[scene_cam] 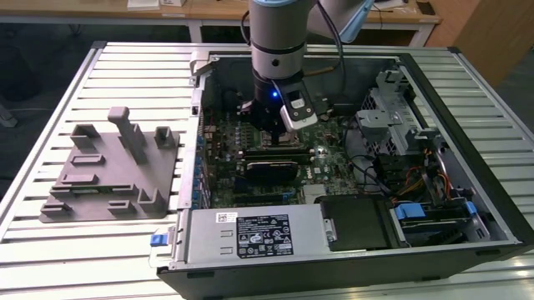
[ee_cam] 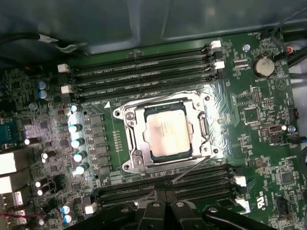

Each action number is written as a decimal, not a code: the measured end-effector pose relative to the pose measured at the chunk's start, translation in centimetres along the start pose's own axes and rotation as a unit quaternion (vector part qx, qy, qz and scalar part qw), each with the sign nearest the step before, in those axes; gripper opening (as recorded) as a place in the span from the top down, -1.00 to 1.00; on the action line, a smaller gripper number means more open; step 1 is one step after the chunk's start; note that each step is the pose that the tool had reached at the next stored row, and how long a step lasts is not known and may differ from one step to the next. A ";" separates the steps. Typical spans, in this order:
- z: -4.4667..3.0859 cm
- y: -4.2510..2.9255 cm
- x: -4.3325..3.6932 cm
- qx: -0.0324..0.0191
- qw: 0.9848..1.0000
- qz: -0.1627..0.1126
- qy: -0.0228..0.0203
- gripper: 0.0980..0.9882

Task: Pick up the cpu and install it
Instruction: 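Install the second cpu locking lever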

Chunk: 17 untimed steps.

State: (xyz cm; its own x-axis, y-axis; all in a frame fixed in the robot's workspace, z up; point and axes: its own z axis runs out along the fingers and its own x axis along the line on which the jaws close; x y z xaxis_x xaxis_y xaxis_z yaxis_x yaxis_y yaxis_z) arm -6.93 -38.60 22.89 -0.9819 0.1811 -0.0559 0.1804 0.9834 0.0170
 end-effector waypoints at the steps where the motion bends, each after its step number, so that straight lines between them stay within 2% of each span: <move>1: 0.05 -0.12 0.01 -0.003 1.000 0.000 0.001 0.98; 7: 0.37 -0.87 0.27 -0.023 1.000 0.001 0.004 0.98; 17: 1.02 -2.25 0.82 -0.047 0.999 0.003 0.009 0.98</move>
State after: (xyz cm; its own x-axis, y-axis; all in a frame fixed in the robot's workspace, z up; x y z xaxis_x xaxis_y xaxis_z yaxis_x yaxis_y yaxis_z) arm -8.07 -40.65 21.78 -0.9820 0.1852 -0.0382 0.1800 0.9773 0.1116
